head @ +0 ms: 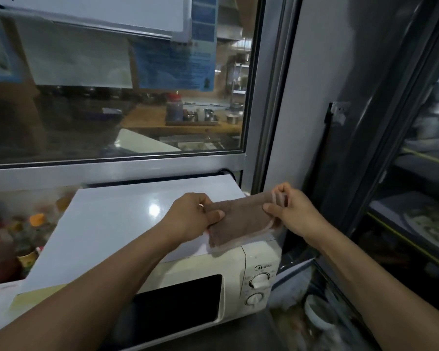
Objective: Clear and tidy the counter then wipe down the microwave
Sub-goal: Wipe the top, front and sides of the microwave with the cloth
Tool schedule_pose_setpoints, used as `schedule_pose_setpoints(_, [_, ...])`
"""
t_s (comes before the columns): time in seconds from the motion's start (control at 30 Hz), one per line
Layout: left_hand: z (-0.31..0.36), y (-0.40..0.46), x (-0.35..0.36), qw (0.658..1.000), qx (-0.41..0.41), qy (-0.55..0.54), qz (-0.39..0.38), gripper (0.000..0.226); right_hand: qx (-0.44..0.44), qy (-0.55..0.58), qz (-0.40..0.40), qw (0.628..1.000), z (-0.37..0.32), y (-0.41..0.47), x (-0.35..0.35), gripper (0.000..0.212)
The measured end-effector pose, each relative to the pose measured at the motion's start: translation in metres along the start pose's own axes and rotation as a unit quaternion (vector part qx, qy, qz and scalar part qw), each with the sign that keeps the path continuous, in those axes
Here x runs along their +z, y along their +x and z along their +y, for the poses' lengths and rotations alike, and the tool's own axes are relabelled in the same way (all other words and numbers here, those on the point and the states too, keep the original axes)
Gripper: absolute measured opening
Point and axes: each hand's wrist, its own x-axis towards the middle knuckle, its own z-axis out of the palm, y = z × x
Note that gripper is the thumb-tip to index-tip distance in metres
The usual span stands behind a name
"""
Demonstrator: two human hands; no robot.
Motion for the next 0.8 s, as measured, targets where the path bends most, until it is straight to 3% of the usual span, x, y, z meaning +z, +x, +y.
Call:
schedule_pose_setpoints(0.13, [0.003, 0.017, 0.013, 0.993, -0.038, -0.103, -0.040, 0.011, -0.010, -0.102, 0.083, 0.991, 0.008, 0.039, 0.010, 0.022])
schedule_pose_setpoints(0.23, [-0.001, 0.032, 0.024, 0.990, -0.070, -0.089, -0.085, 0.014, -0.046, -0.166, 0.086, 0.981, 0.019, 0.073, 0.021, 0.016])
schedule_pose_setpoints(0.33, [-0.013, 0.046, 0.028, 0.993, -0.046, 0.103, -0.039, 0.025, -0.044, -0.306, 0.091, 0.947, 0.033, 0.092, 0.036, 0.026])
schedule_pose_setpoints(0.4, [-0.023, 0.053, 0.025, 0.976, -0.011, 0.215, 0.009, 0.032, -0.049, -0.320, 0.104, 0.940, 0.034, 0.089, 0.046, 0.031])
schedule_pose_setpoints(0.5, [-0.043, 0.066, 0.019, 0.959, 0.012, 0.278, 0.050, 0.035, -0.037, -0.274, 0.034, 0.960, 0.033, 0.070, 0.067, 0.046])
schedule_pose_setpoints(0.6, [-0.059, 0.081, 0.015, 0.937, 0.012, 0.346, 0.052, 0.038, -0.025, -0.343, -0.027, 0.939, 0.043, 0.057, 0.091, 0.072])
schedule_pose_setpoints(0.8, [-0.085, 0.110, 0.001, 0.906, -0.026, 0.421, 0.021, 0.048, -0.027, -0.328, -0.015, 0.944, 0.050, 0.082, 0.093, 0.052])
